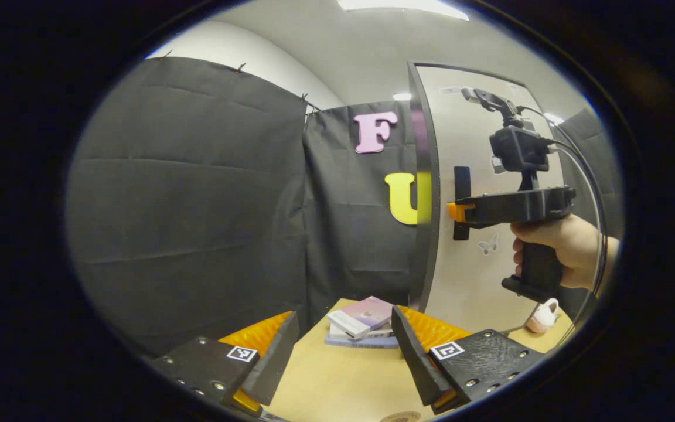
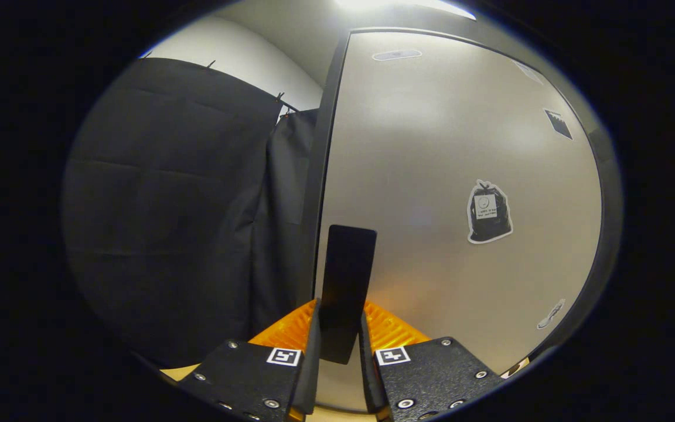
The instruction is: Open the cabinet door with the right hand, grasp the bottle in the cabinet with the left hand and place it on the coaster, then close the cabinet door with the right hand.
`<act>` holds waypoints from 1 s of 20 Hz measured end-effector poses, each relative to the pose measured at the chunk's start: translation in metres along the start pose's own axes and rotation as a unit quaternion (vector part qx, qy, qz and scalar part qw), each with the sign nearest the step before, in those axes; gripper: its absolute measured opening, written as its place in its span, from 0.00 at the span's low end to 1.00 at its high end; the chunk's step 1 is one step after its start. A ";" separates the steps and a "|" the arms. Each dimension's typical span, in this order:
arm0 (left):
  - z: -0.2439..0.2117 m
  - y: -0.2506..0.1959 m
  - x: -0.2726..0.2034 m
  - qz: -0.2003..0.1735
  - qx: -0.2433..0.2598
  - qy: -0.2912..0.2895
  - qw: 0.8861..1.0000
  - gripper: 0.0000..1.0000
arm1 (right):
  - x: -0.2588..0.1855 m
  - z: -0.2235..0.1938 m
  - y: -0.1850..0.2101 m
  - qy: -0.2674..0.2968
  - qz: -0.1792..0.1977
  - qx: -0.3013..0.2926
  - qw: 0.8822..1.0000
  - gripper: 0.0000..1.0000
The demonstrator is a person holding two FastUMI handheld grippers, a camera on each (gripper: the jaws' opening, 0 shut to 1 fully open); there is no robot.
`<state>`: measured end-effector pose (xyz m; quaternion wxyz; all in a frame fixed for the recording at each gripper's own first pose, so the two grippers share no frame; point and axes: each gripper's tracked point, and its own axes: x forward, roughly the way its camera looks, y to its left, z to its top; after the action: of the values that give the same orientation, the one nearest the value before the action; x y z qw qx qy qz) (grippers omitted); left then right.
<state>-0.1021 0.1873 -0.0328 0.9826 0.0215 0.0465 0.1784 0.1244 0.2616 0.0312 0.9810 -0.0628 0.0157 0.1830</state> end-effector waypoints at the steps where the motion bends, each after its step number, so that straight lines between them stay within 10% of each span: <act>1: -0.001 0.000 0.000 0.000 0.000 0.000 1.000 0.99 | 0.000 0.000 0.000 0.001 -0.002 -0.008 1.000 0.31; 20: 0.007 -0.013 -0.010 -0.080 -0.025 -0.006 0.996 0.91 | -0.029 -0.004 0.000 -0.010 0.078 -0.008 0.997 0.29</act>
<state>-0.1065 0.1713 -0.0260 0.9943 -0.0059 0.0378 0.1000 0.0977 0.2507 0.0286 0.9632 -0.0675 0.0094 0.2599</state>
